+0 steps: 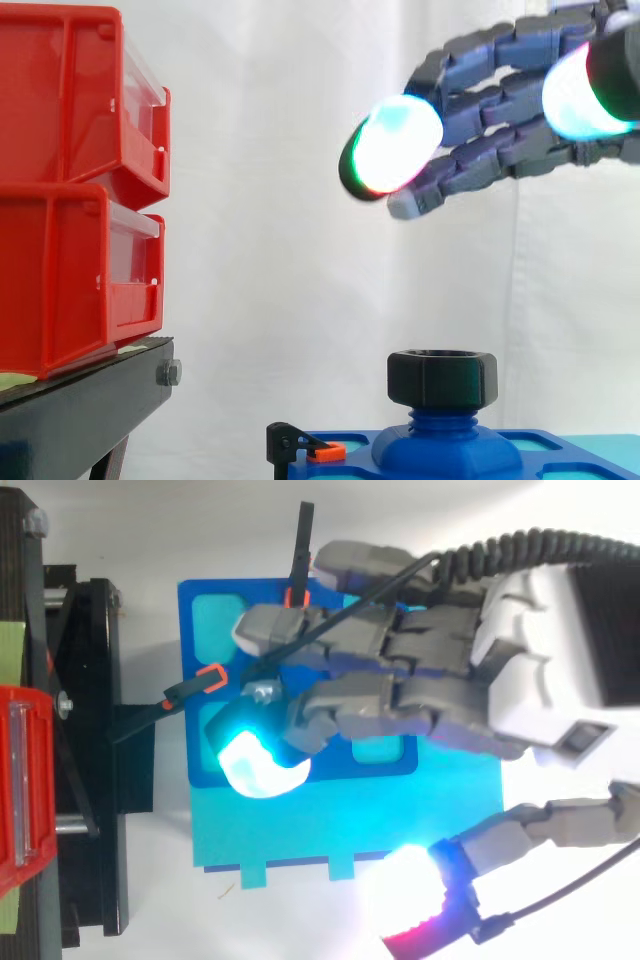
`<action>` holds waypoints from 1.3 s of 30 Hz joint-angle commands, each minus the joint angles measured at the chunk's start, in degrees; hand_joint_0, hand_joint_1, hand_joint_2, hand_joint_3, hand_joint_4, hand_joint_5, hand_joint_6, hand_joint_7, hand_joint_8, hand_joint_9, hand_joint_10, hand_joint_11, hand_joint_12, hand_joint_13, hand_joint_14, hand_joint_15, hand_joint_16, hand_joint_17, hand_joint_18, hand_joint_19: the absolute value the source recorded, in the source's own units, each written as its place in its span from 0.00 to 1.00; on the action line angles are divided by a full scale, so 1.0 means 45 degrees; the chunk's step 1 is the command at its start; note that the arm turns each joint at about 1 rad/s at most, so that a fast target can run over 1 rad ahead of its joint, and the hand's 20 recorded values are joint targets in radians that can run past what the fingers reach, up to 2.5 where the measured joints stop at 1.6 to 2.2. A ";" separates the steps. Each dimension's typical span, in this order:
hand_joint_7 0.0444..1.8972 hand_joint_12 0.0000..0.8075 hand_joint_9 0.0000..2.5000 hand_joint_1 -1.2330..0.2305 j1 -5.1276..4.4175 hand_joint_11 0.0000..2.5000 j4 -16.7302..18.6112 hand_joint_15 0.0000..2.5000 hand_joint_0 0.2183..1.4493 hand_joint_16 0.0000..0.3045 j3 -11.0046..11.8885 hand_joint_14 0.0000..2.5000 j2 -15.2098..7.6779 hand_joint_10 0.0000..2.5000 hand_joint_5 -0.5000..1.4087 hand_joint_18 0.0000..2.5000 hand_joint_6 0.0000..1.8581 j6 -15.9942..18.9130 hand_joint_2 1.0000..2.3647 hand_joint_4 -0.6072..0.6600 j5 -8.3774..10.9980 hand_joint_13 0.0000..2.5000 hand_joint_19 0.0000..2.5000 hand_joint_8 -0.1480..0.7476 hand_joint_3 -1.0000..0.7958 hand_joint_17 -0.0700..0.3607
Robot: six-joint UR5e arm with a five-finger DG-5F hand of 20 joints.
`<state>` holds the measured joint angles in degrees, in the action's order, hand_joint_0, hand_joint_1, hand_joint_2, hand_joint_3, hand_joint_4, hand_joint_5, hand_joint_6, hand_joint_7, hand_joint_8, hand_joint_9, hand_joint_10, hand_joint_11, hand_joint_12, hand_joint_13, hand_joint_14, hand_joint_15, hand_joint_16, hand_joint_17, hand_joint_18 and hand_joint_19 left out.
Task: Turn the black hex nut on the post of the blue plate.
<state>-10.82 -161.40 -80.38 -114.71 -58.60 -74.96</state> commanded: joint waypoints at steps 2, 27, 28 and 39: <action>0.37 0.35 0.10 0.35 0.0001 0.00 0.0065 0.00 0.23 0.10 0.0011 0.00 -0.0406 0.00 0.13 0.08 0.27 -0.0631 0.00 0.56 -0.0236 0.16 0.00 0.36 0.28 0.32; 0.37 0.35 0.10 0.37 0.0079 0.00 -0.0033 0.00 0.22 0.10 0.0128 0.00 -0.0953 0.00 0.13 0.08 0.27 -0.2076 0.00 0.56 -0.0705 0.16 0.00 0.36 0.28 0.32; 0.37 0.35 0.10 0.37 0.0079 0.00 -0.0033 0.00 0.22 0.10 0.0128 0.00 -0.0953 0.00 0.13 0.08 0.27 -0.2076 0.00 0.56 -0.0705 0.16 0.00 0.36 0.28 0.32; 0.37 0.36 0.10 0.38 0.0157 0.00 0.0006 0.00 0.22 0.10 0.0245 0.00 -0.0973 0.00 0.13 0.08 0.27 -0.1998 0.00 0.56 -0.0412 0.16 0.00 0.36 0.28 0.33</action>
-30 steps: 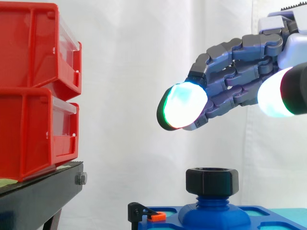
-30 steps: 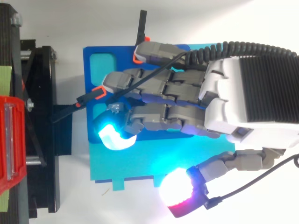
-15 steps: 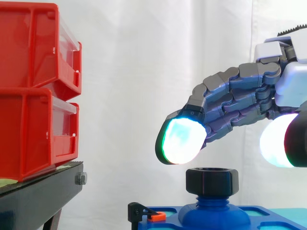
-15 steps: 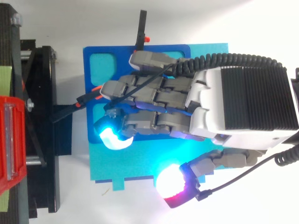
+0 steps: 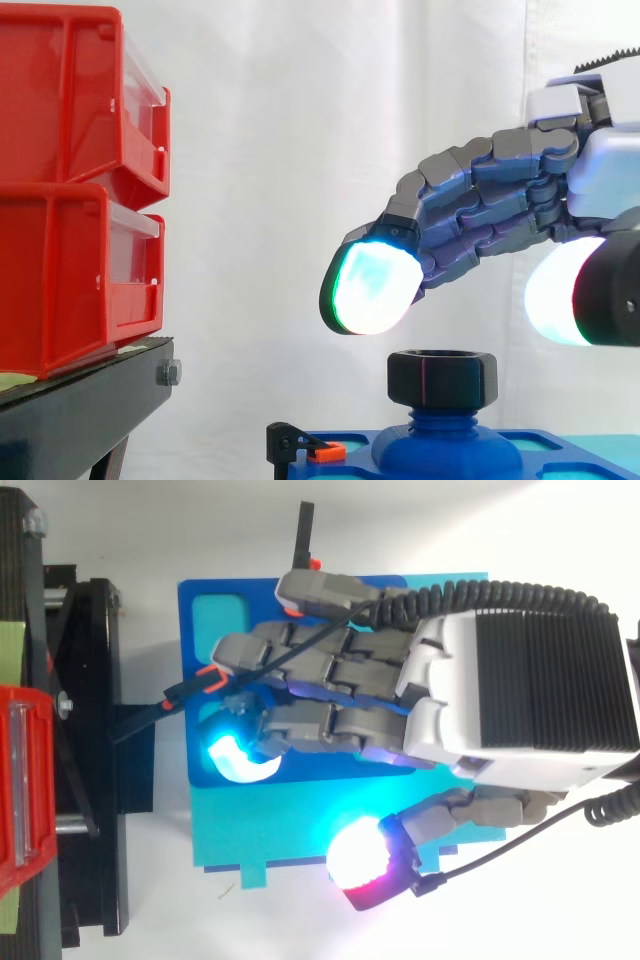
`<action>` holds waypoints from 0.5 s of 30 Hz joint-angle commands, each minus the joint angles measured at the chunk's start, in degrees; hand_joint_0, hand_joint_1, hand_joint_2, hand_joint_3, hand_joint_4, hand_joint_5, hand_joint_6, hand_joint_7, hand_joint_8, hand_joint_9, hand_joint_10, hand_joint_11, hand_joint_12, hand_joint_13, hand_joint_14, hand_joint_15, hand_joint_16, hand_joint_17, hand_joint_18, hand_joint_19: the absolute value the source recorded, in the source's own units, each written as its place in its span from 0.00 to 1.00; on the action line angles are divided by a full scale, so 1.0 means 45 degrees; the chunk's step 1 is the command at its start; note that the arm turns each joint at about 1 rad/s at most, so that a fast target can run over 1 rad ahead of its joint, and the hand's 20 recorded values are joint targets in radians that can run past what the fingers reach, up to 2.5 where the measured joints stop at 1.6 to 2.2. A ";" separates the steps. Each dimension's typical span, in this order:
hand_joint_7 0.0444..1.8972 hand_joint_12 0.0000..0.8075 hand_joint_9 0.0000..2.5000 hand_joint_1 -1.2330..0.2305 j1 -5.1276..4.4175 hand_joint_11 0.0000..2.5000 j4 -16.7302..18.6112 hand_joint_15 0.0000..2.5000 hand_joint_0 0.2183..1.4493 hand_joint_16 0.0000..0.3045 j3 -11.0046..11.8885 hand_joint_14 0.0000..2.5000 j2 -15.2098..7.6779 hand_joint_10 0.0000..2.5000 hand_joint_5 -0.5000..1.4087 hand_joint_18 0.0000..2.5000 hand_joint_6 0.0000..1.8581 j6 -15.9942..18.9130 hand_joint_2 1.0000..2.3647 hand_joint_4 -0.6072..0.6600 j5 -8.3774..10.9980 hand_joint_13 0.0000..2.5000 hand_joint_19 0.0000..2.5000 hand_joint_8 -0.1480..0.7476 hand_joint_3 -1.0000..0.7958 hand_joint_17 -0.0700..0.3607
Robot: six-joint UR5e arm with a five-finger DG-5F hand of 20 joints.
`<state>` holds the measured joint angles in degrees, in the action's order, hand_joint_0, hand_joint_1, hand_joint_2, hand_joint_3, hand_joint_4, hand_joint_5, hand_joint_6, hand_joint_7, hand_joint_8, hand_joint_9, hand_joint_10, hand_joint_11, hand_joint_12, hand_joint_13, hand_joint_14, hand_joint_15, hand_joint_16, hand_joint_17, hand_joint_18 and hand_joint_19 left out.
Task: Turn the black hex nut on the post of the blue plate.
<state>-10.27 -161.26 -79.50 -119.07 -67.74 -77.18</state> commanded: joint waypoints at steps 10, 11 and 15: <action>0.37 0.36 0.10 0.40 0.0309 0.00 -0.0921 0.00 0.22 0.10 0.0499 0.00 -0.0141 0.00 0.13 0.08 0.27 0.0035 0.00 0.57 -0.0603 0.16 0.00 0.36 0.28 0.33; 0.37 0.36 0.11 0.40 0.0309 0.00 -0.0961 0.00 0.22 0.10 0.0499 0.00 -0.0141 0.00 0.13 0.08 0.27 0.0015 0.00 0.57 -0.0584 0.16 0.00 0.36 0.28 0.33; 0.37 0.36 0.10 0.40 0.0328 0.00 -0.1195 0.00 0.22 0.10 0.0577 0.00 -0.0141 0.00 0.13 0.08 0.27 -0.0004 0.00 0.57 -0.0642 0.16 0.00 0.36 0.28 0.33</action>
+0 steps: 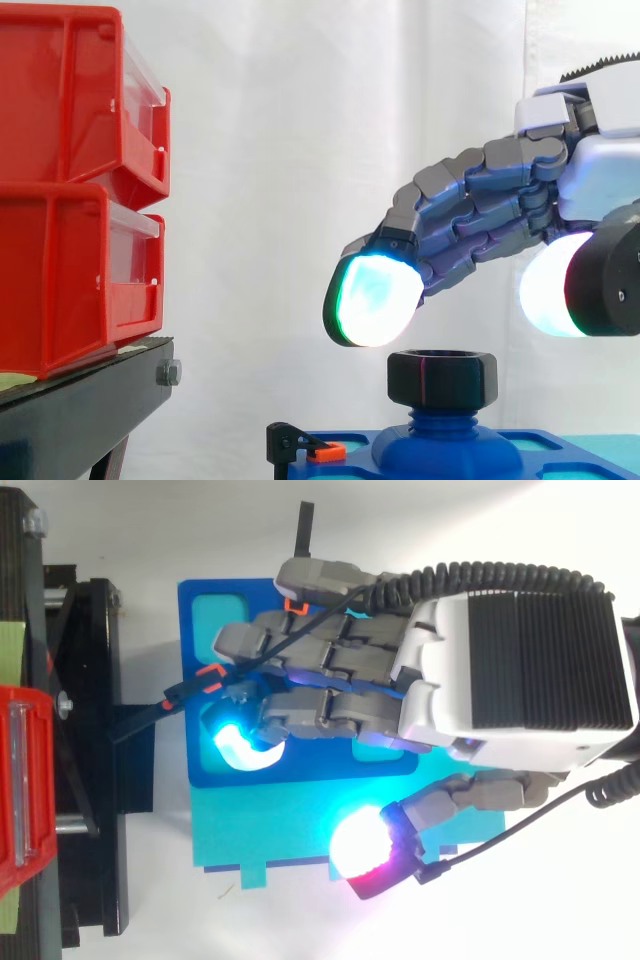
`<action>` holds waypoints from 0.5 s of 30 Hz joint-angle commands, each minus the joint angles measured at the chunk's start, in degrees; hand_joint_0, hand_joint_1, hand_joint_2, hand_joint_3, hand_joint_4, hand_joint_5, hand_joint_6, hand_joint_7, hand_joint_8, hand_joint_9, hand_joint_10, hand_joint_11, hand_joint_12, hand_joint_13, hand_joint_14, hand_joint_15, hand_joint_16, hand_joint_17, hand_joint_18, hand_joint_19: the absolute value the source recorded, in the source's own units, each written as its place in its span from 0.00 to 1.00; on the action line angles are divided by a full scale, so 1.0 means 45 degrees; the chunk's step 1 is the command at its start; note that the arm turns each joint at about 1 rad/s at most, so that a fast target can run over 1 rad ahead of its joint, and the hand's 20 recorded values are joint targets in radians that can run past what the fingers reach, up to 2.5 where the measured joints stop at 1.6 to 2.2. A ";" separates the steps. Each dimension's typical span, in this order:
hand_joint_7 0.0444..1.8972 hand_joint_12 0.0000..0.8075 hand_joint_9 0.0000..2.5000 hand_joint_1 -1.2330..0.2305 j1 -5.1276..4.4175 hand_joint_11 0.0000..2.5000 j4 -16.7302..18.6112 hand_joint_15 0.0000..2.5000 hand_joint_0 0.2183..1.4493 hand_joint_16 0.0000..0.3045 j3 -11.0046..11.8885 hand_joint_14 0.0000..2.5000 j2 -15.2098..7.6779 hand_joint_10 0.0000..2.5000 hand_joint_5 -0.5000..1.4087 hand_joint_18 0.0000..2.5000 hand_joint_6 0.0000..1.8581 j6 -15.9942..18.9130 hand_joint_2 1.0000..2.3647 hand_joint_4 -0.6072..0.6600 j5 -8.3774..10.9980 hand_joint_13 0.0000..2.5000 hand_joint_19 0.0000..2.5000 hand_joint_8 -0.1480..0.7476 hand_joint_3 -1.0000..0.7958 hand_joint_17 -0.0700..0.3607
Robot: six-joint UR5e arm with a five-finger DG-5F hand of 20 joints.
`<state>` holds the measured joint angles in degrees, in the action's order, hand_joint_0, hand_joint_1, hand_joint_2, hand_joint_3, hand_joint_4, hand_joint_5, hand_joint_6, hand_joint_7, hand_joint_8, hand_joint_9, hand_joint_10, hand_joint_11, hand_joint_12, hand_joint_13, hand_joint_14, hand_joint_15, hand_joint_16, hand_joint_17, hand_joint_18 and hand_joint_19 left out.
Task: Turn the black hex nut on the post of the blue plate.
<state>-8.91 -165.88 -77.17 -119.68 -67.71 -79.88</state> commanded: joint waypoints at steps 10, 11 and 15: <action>0.37 0.36 0.11 0.41 0.0262 0.00 -0.0637 0.00 0.22 0.10 0.0529 0.00 -0.0358 0.00 0.13 0.08 0.27 -0.0051 0.00 0.57 -0.0414 0.16 0.00 0.36 0.28 0.33; 0.37 0.36 0.11 0.41 0.0262 0.00 -0.0637 0.00 0.22 0.10 0.0529 0.00 -0.0358 0.00 0.13 0.08 0.27 -0.0071 0.00 0.57 -0.0414 0.16 0.00 0.36 0.28 0.33; 0.37 0.36 0.10 0.42 0.0281 0.00 -0.0520 0.00 0.22 0.10 0.0529 0.00 -0.0358 0.00 0.13 0.08 0.27 -0.0403 0.00 0.57 -0.0355 0.16 0.00 0.36 0.28 0.33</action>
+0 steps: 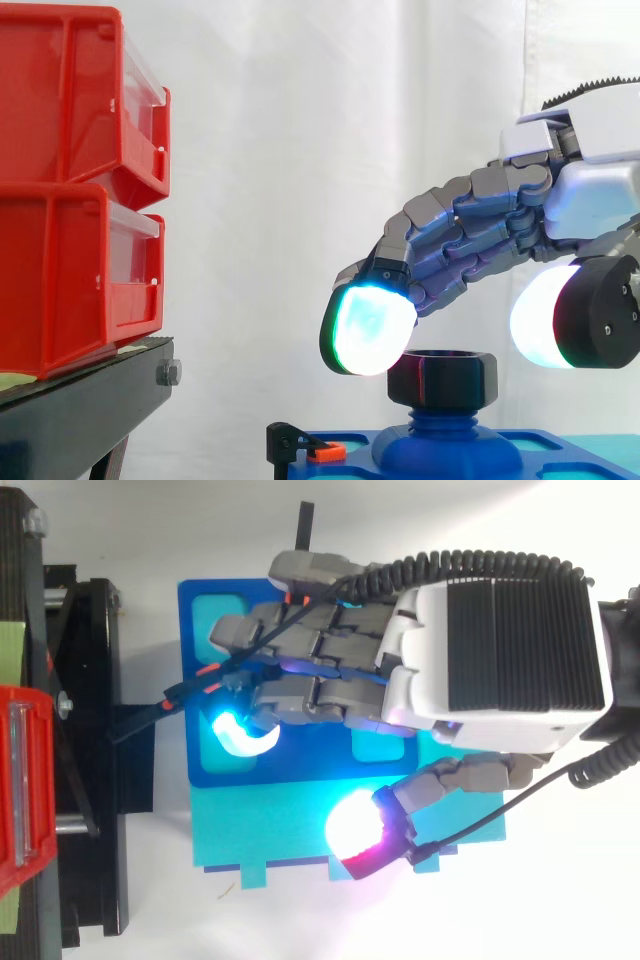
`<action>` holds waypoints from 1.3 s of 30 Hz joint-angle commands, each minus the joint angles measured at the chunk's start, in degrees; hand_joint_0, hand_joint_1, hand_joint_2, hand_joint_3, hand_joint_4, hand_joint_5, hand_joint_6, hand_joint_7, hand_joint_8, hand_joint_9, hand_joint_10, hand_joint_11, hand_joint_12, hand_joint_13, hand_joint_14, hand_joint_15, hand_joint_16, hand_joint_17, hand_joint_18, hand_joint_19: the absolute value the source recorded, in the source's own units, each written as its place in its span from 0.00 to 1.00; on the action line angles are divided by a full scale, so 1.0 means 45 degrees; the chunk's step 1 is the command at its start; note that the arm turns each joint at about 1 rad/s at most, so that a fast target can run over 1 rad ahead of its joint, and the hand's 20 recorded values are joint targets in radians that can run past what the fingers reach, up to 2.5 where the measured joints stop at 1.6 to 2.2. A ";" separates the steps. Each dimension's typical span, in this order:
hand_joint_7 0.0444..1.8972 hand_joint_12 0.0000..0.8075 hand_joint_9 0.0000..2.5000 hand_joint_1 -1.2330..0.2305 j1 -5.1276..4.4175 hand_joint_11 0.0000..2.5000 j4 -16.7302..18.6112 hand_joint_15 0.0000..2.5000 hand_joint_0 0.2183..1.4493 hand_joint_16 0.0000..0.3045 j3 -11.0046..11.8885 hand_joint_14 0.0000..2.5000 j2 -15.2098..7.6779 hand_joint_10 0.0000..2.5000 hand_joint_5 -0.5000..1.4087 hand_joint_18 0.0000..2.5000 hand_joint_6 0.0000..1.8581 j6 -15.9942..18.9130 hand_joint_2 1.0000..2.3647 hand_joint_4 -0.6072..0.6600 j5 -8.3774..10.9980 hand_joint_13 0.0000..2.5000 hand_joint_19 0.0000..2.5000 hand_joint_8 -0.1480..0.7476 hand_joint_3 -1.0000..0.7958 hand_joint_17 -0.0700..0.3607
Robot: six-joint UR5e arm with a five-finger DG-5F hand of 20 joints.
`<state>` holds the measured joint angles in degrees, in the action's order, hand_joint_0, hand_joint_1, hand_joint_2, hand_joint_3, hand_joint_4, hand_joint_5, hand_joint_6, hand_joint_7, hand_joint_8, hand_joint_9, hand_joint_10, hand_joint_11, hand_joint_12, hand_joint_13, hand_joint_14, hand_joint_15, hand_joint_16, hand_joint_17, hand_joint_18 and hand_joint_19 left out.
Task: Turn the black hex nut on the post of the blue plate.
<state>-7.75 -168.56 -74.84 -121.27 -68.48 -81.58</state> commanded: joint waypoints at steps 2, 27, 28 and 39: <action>0.37 0.36 0.11 0.42 0.0024 0.00 0.0172 0.00 0.22 0.10 0.0011 0.00 -0.0005 0.00 0.13 0.08 0.27 -0.0369 0.00 0.57 0.0022 0.16 0.00 0.36 0.28 0.33; 0.37 0.36 0.10 0.43 0.0219 0.00 0.0192 0.00 0.23 0.10 0.0519 0.00 -0.0942 0.00 0.13 0.09 0.27 -0.0212 0.00 0.57 -0.0505 0.16 0.00 0.36 0.28 0.33; 0.37 0.36 0.10 0.43 0.0219 0.00 0.0192 0.00 0.22 0.10 0.0577 0.00 -0.0942 0.00 0.13 0.09 0.27 -0.0310 0.00 0.57 -0.0505 0.16 0.00 0.36 0.28 0.33; 0.37 0.36 0.10 0.43 0.0317 0.00 0.0016 0.01 0.22 0.11 0.0812 0.00 -0.0923 0.00 0.13 0.09 0.27 -0.0447 0.00 0.57 -0.0583 0.16 0.00 0.36 0.28 0.33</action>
<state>-6.38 -168.51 -71.24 -125.45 -70.29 -84.19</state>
